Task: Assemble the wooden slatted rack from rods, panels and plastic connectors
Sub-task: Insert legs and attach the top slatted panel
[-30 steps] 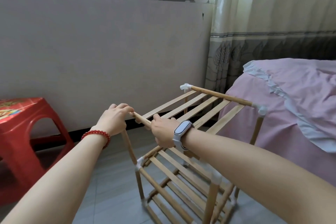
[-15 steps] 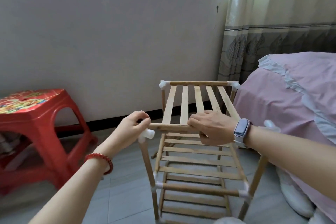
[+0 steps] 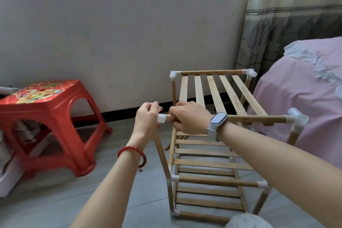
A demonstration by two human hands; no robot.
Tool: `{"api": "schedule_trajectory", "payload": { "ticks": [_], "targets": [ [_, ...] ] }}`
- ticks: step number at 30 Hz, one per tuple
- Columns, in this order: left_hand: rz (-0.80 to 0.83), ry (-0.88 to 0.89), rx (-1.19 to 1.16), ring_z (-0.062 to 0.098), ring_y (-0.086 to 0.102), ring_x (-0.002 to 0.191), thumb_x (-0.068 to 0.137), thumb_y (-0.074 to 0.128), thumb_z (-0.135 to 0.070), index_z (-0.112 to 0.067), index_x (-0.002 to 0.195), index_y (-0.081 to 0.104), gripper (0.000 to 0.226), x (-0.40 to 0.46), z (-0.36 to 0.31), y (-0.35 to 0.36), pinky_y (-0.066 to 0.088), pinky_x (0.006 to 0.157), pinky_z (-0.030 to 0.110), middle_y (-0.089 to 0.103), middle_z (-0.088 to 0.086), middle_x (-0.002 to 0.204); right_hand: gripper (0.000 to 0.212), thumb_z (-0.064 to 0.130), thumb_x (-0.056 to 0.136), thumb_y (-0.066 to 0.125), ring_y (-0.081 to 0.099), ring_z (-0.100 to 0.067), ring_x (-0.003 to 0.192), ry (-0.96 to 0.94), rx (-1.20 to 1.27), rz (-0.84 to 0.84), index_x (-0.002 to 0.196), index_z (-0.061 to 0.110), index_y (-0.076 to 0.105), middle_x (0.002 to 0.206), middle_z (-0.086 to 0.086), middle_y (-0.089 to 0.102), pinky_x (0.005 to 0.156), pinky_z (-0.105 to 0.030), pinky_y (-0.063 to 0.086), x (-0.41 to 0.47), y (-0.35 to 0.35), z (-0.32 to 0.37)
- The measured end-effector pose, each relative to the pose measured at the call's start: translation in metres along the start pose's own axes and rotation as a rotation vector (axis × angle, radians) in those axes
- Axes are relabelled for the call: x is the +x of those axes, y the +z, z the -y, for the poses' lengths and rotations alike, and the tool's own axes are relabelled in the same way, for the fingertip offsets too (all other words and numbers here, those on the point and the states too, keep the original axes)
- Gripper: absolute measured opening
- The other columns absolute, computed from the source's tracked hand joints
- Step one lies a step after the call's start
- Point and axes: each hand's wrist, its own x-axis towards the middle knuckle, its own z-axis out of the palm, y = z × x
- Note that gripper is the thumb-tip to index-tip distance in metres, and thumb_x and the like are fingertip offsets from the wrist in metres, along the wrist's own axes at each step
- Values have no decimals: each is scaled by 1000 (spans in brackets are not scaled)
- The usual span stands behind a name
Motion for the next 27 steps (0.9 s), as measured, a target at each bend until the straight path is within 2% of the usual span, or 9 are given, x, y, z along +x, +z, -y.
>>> {"api": "schedule_trajectory", "payload": {
  "ticks": [4, 10, 14, 19, 22, 27],
  "targets": [
    [-3, 0, -10, 12, 47, 52, 98, 41, -23, -13, 81, 52, 22, 5, 0, 6, 38, 43, 19, 65, 3, 90, 15, 27, 89, 49, 48, -13, 98, -5, 41, -44, 91, 14, 57, 90, -2, 61, 78, -35, 46, -6, -1, -3],
    [-46, -12, 19, 11, 46, 48, 97, 39, -21, -10, 82, 51, 22, 11, 0, 11, 40, 41, 19, 62, 5, 80, 14, 27, 89, 52, 49, -12, 98, 19, 123, -49, 92, 14, 58, 91, -3, 60, 79, -36, 47, -12, -11, -7],
    [-68, -10, 66, 13, 47, 53, 97, 37, -22, -12, 83, 49, 21, 11, 1, 17, 39, 40, 17, 59, 10, 84, 15, 26, 90, 52, 48, -13, 100, 30, 147, -33, 95, 14, 59, 94, -4, 59, 81, -38, 47, -15, -13, -6],
    [-108, -6, 97, 20, 51, 69, 97, 36, -22, -12, 85, 48, 20, 8, 0, 21, 42, 55, 29, 58, 13, 89, 14, 25, 92, 51, 46, -12, 104, 36, 173, -25, 95, 15, 59, 92, -2, 59, 82, -37, 48, -16, -17, -7],
    [-117, 0, 101, 21, 51, 72, 97, 34, -22, -13, 86, 48, 20, 5, -1, 25, 44, 58, 31, 56, 10, 87, 14, 25, 92, 52, 46, -11, 103, 29, 185, -39, 96, 15, 60, 91, 0, 59, 82, -35, 48, -18, -17, -7],
    [-101, 19, 141, 21, 52, 74, 98, 34, -22, -14, 86, 46, 19, -2, -5, 36, 44, 62, 33, 55, 9, 86, 19, 26, 93, 50, 47, -15, 103, -28, 68, -102, 98, 12, 62, 96, -2, 61, 79, -32, 46, -21, -15, -6]
  ]
}}
